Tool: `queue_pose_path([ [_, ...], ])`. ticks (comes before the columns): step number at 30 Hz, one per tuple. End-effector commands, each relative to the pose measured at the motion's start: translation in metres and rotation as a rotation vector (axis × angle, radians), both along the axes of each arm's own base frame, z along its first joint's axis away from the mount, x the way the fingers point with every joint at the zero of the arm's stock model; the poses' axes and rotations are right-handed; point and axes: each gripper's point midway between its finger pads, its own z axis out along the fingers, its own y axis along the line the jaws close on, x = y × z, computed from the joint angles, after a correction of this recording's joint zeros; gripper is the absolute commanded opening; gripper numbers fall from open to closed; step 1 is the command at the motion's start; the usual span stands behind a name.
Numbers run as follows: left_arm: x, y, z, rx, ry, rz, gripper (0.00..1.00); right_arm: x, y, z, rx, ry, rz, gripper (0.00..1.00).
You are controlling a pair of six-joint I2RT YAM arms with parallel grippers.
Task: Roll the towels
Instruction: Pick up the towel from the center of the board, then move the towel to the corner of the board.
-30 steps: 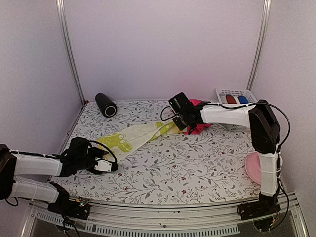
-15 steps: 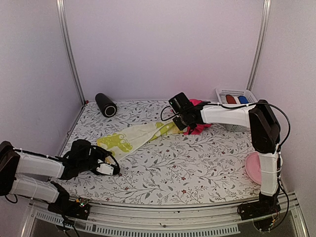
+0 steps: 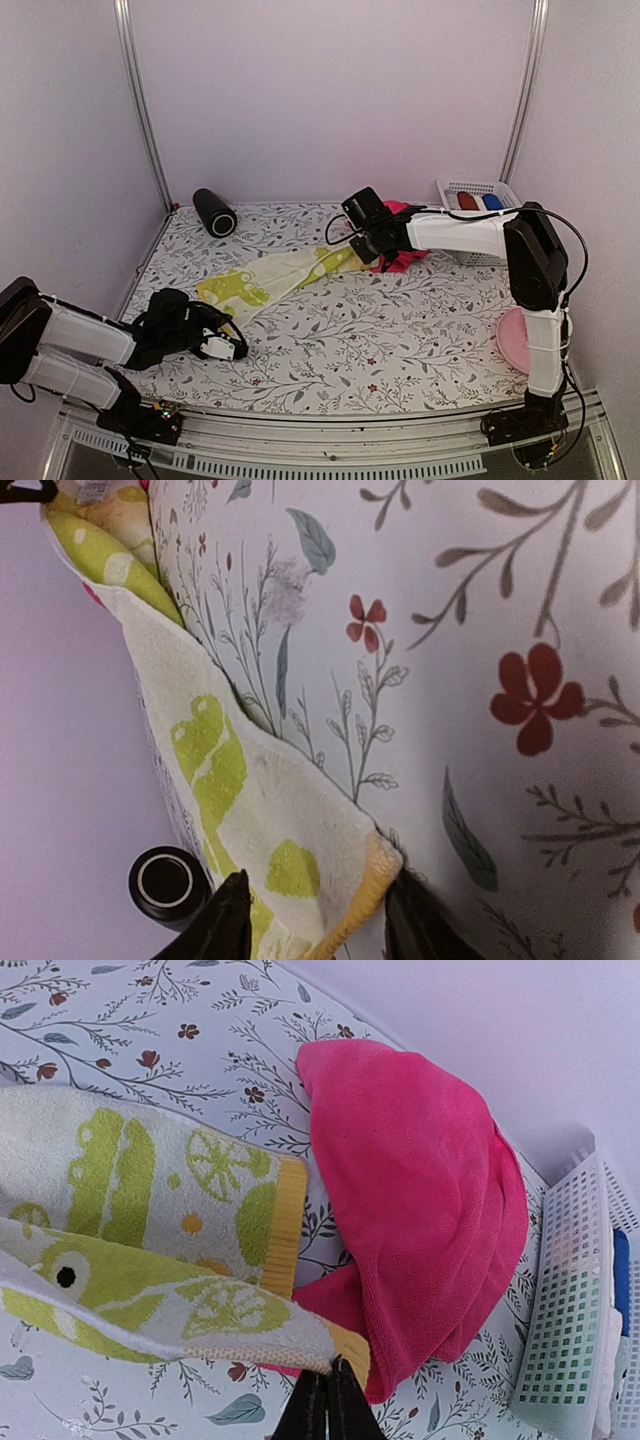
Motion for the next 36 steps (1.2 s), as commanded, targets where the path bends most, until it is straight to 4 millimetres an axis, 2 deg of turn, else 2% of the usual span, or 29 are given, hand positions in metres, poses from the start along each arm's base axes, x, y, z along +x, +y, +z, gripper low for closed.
queue_pose_path([
  [1, -0.01, -0.004, -0.008, 0.003, 0.031, -0.032, 0.42, -0.002, -0.005, 0.02, 0.036, -0.016, -0.006, 0.02],
  [4, -0.011, -0.009, -0.006, -0.017, 0.056, -0.036, 0.29, -0.002, -0.005, 0.019, 0.035, -0.013, -0.005, 0.02],
  [7, -0.008, -0.014, -0.004, -0.045, 0.074, -0.022, 0.1, -0.002, -0.005, 0.018, 0.032, -0.012, -0.005, 0.02],
  [8, -0.006, -0.016, -0.003, -0.054, 0.08, -0.012, 0.0, -0.002, -0.005, 0.017, 0.032, -0.011, -0.004, 0.02],
  [15, 0.002, -0.02, 0.01, -0.159, 0.111, 0.071, 0.0, -0.005, -0.004, 0.02, 0.035, 0.004, 0.014, 0.02],
  [21, 0.036, -0.021, 0.068, -0.418, 0.116, 0.242, 0.0, -0.016, -0.001, 0.028, 0.056, 0.044, 0.061, 0.02],
  [27, 0.065, 0.003, 0.125, -0.633, 0.073, 0.415, 0.0, -0.034, 0.01, 0.039, 0.142, 0.109, 0.147, 0.02],
  [32, 0.08, 0.035, 0.148, -0.735, 0.028, 0.58, 0.0, -0.056, 0.017, 0.011, 0.15, 0.265, 0.2, 0.02],
  [36, 0.087, 0.063, 0.153, -0.758, -0.015, 0.698, 0.0, -0.056, 0.013, -0.015, 0.098, 0.329, 0.166, 0.02],
])
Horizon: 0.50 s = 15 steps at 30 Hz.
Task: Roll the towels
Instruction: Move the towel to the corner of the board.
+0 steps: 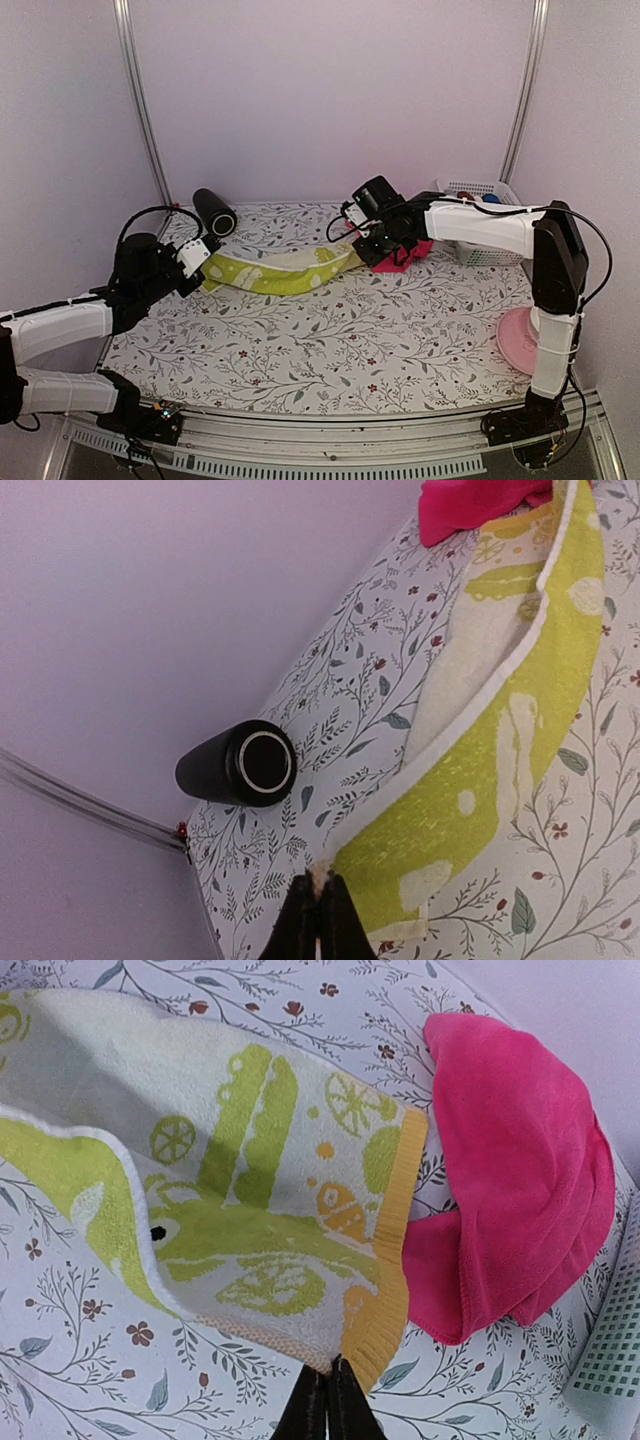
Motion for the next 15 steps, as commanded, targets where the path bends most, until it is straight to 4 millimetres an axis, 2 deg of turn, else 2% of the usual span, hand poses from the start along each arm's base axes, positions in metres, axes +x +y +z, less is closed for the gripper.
queue_pose_path([
  [1, 0.01, 0.036, 0.003, -0.062, 0.027, 0.183, 0.0, -0.006, -0.004, -0.036, -0.067, 0.12, -0.014, 0.02],
  [4, 0.018, 0.054, -0.007, -0.054, 0.041, 0.277, 0.0, 0.004, -0.005, -0.058, -0.127, 0.13, -0.046, 0.02],
  [7, 0.025, 0.069, -0.018, -0.028, 0.048, 0.362, 0.0, 0.019, -0.007, -0.066, -0.177, 0.102, -0.088, 0.02],
  [10, 0.031, 0.077, -0.025, -0.024, 0.055, 0.411, 0.0, 0.029, -0.012, -0.074, -0.226, 0.073, -0.124, 0.03],
  [15, 0.034, 0.083, -0.026, -0.031, 0.056, 0.445, 0.0, 0.033, -0.018, -0.086, -0.277, 0.058, -0.145, 0.13],
])
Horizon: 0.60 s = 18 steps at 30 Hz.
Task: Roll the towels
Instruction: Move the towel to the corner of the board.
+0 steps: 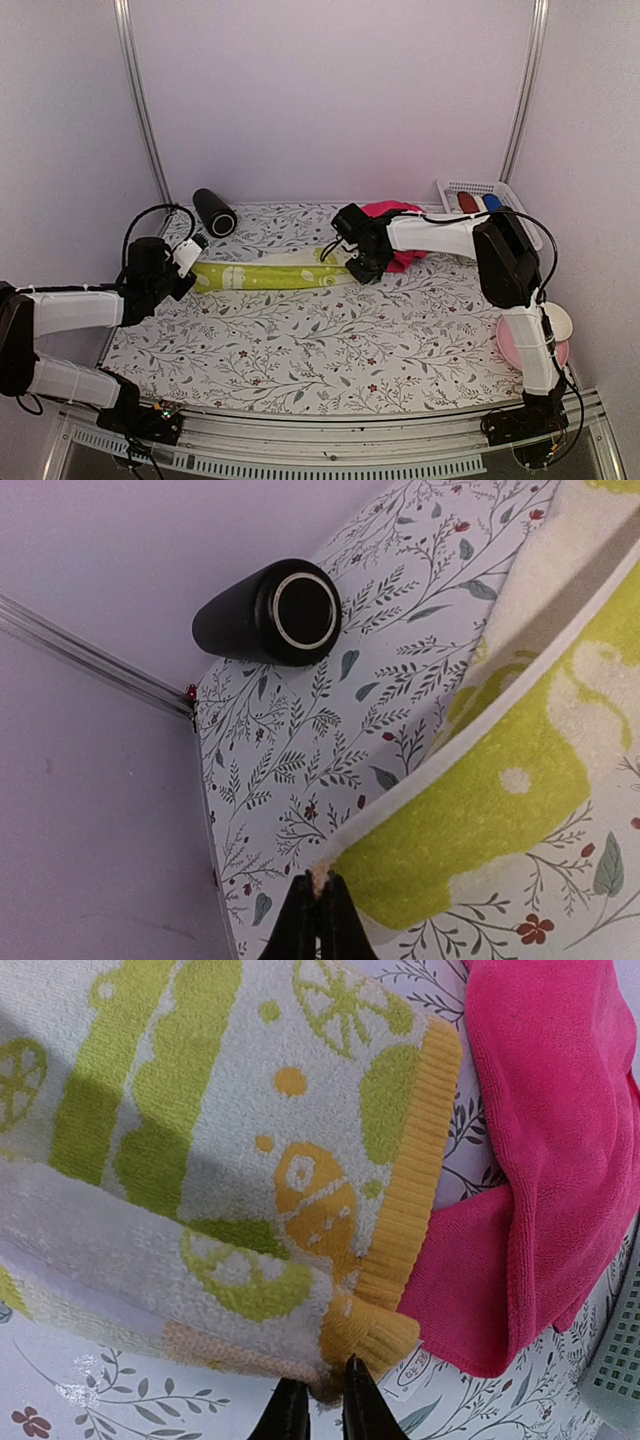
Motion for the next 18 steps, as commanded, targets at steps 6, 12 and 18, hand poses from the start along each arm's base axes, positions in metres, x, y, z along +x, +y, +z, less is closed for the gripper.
queue_pose_path([
  [6, 0.011, 0.013, 0.019, -0.032, -0.07, 0.082, 0.0, 0.011, -0.012, 0.009, -0.042, -0.064, -0.06, 0.26],
  [12, 0.01, 0.011, 0.016, -0.039, -0.063, 0.068, 0.0, 0.014, -0.003, 0.011, -0.022, -0.09, -0.022, 0.26],
  [18, 0.009, 0.006, 0.012, -0.05, -0.046, 0.043, 0.0, 0.01, 0.024, 0.029, 0.146, -0.044, 0.077, 0.41],
])
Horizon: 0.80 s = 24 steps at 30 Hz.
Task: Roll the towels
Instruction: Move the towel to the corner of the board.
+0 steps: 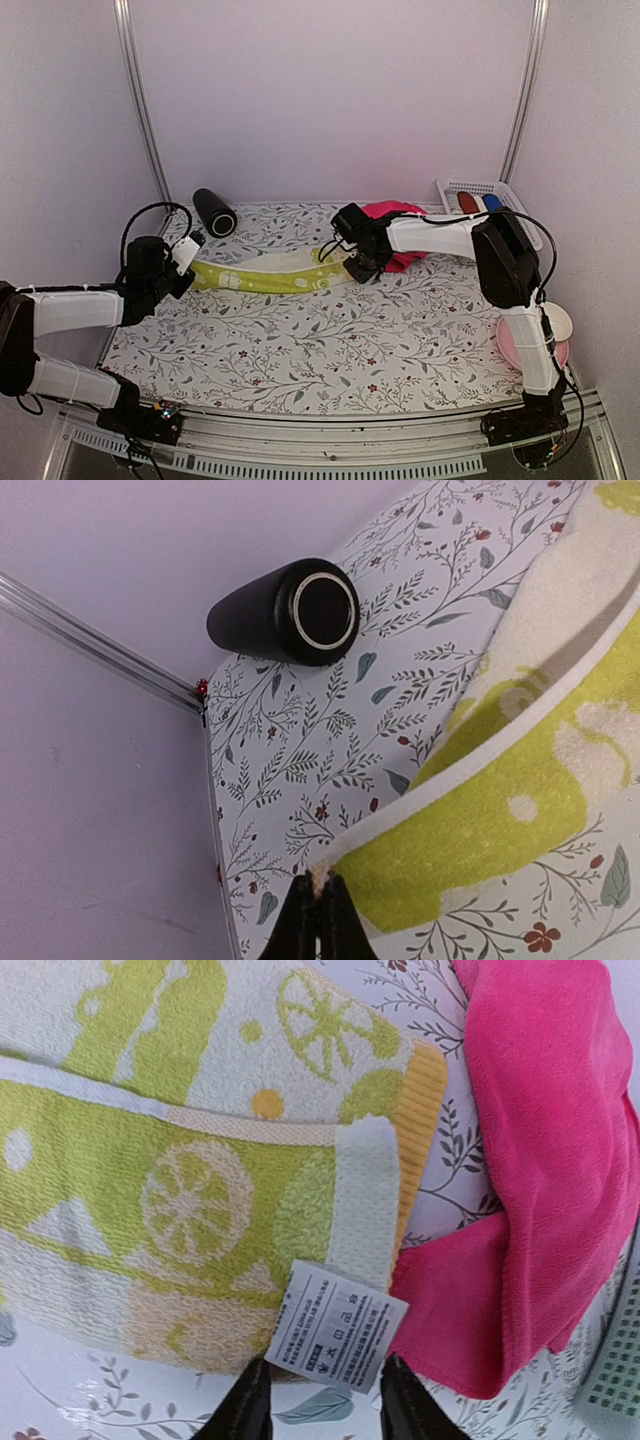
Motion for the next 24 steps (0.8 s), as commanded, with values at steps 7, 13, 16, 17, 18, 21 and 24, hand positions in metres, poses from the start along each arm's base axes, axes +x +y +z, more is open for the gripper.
queue_pose_path([
  [7, 0.004, -0.005, 0.006, -0.035, -0.015, -0.028, 0.0, 0.024, 0.03, 0.07, 0.381, 0.028, 0.068, 0.55],
  [13, 0.004, -0.006, 0.006, -0.035, -0.016, -0.028, 0.0, 0.056, 0.001, 0.062, 0.436, 0.029, -0.081, 0.57],
  [16, 0.004, -0.006, 0.006, -0.038, -0.017, -0.03, 0.0, 0.063, -0.019, 0.054, 0.459, 0.045, -0.161, 0.54],
  [17, 0.004, -0.006, 0.007, -0.038, -0.018, -0.031, 0.0, 0.064, -0.023, 0.051, 0.472, 0.056, -0.176, 0.53],
  [18, 0.004, -0.006, 0.006, -0.038, -0.018, -0.03, 0.0, 0.064, -0.027, 0.047, 0.478, 0.068, -0.187, 0.52],
  [21, 0.004, -0.006, 0.007, -0.04, -0.02, -0.028, 0.0, 0.067, -0.039, 0.035, 0.482, 0.09, -0.221, 0.46],
  [24, 0.004, -0.006, 0.008, -0.041, -0.023, -0.028, 0.0, 0.07, -0.051, 0.018, 0.481, 0.121, -0.256, 0.42],
])
